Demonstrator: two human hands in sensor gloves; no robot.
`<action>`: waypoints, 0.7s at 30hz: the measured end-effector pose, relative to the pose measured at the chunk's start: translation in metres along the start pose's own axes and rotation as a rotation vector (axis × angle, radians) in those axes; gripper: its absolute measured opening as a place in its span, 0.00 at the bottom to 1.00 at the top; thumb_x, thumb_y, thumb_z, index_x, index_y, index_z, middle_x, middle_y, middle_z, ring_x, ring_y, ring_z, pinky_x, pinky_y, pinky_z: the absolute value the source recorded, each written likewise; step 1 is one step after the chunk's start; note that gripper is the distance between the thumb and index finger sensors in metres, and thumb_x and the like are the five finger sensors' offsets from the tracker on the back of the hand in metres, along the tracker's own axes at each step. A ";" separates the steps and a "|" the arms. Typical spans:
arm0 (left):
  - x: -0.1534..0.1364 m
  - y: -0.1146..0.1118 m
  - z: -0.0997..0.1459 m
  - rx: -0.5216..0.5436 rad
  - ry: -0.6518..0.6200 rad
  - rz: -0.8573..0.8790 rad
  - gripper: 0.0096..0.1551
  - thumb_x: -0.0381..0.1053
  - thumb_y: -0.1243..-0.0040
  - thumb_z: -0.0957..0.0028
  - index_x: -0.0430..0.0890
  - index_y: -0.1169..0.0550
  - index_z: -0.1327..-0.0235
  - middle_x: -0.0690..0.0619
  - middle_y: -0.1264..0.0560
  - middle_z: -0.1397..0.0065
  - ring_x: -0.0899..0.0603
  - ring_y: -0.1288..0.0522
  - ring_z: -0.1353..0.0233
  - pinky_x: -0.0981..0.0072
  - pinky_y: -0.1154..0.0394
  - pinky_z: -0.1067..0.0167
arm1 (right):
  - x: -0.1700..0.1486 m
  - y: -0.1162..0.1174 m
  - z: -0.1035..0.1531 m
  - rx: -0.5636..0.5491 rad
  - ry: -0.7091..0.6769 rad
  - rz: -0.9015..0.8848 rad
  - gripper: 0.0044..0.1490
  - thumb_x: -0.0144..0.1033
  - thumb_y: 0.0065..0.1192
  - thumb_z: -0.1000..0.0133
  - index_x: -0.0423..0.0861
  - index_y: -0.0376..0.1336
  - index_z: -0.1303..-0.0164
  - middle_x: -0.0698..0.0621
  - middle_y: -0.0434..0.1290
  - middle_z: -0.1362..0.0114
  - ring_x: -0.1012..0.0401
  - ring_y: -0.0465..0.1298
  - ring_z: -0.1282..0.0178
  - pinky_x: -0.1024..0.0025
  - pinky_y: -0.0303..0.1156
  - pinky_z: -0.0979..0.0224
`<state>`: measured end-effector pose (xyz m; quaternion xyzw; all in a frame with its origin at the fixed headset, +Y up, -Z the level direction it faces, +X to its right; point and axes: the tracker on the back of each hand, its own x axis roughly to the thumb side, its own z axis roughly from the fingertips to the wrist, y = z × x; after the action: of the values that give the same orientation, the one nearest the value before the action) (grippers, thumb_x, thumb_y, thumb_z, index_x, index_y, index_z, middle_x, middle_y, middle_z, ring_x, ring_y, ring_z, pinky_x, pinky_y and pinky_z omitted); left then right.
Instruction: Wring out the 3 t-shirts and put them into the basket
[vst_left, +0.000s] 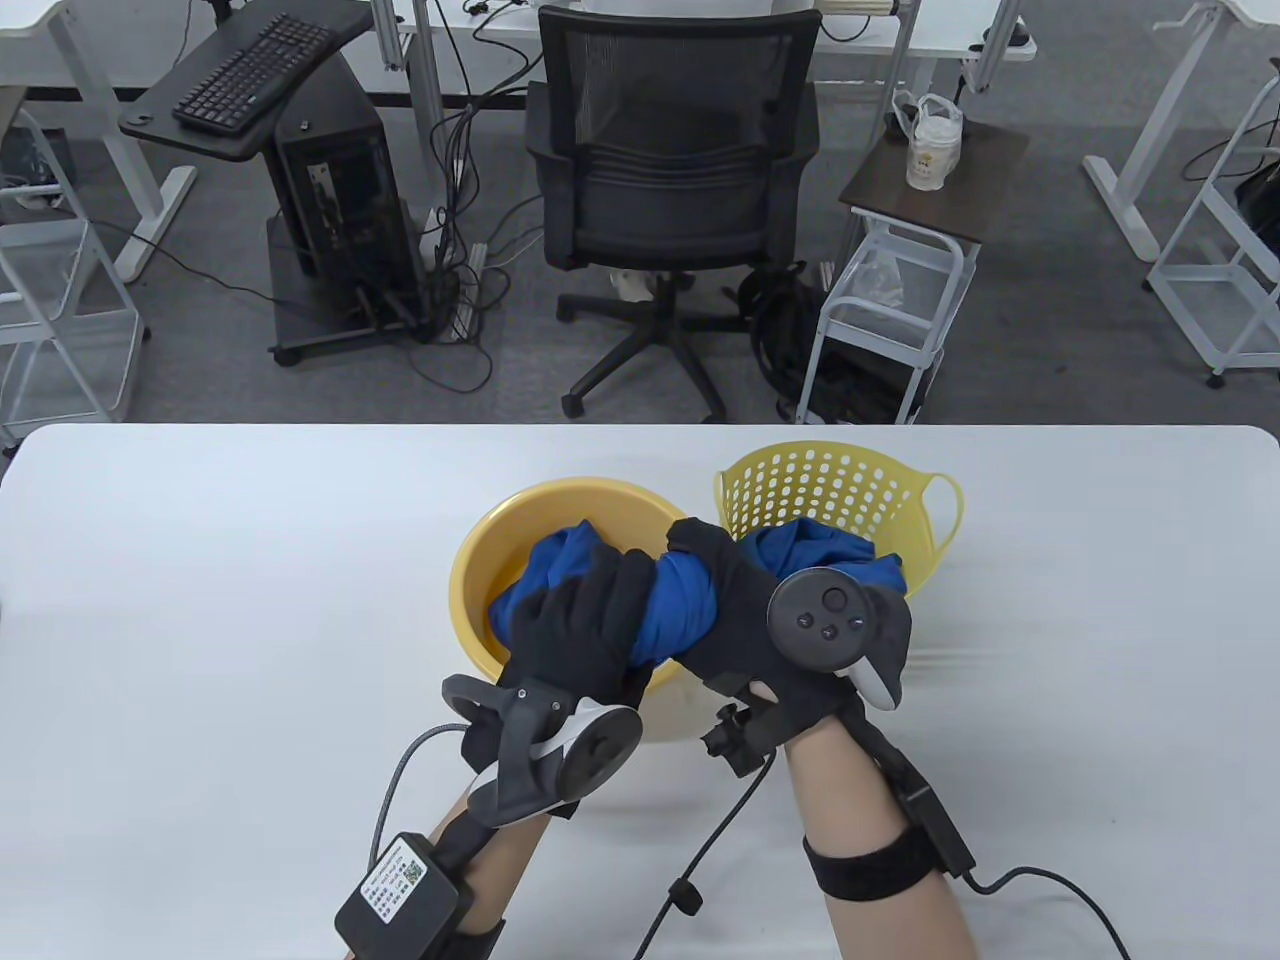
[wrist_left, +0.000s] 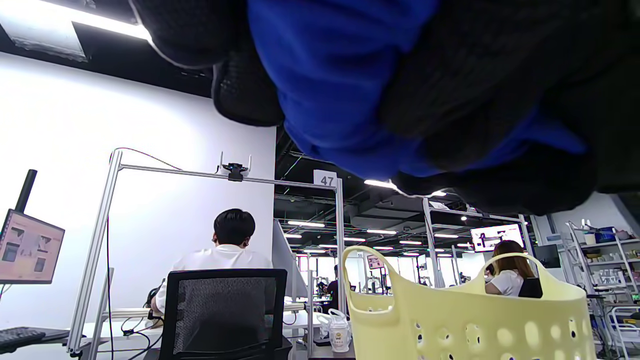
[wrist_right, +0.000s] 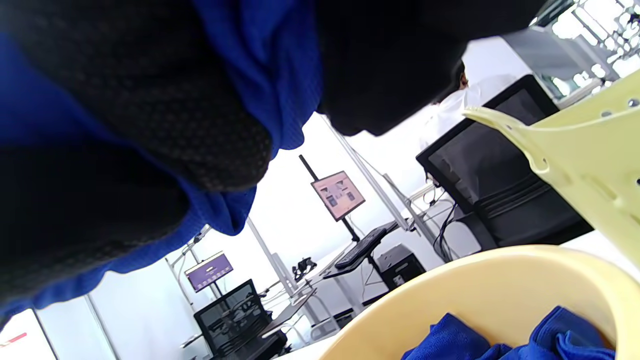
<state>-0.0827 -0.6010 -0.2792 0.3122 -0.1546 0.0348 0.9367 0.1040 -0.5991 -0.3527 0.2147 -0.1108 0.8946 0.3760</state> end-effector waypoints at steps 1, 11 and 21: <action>0.002 0.003 0.000 0.010 0.001 -0.001 0.56 0.58 0.21 0.48 0.54 0.46 0.16 0.49 0.33 0.16 0.41 0.22 0.31 0.43 0.26 0.34 | 0.001 -0.003 0.000 -0.002 -0.009 -0.008 0.59 0.38 0.89 0.53 0.50 0.49 0.21 0.35 0.75 0.42 0.51 0.81 0.70 0.67 0.77 0.68; 0.000 0.009 0.000 0.015 0.001 0.019 0.55 0.58 0.21 0.48 0.56 0.45 0.16 0.50 0.33 0.16 0.41 0.21 0.31 0.43 0.27 0.33 | 0.004 -0.004 0.003 -0.018 0.007 -0.010 0.59 0.38 0.89 0.53 0.49 0.49 0.20 0.35 0.75 0.42 0.52 0.81 0.71 0.68 0.77 0.69; 0.002 0.004 -0.001 0.016 -0.001 0.025 0.56 0.58 0.22 0.47 0.55 0.47 0.16 0.49 0.34 0.15 0.41 0.22 0.30 0.43 0.27 0.33 | 0.003 -0.006 0.004 -0.025 0.022 0.008 0.60 0.38 0.89 0.53 0.49 0.49 0.20 0.35 0.74 0.42 0.52 0.80 0.71 0.68 0.77 0.69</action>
<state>-0.0809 -0.5974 -0.2766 0.3177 -0.1587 0.0475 0.9336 0.1083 -0.5946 -0.3477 0.1997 -0.1189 0.8968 0.3765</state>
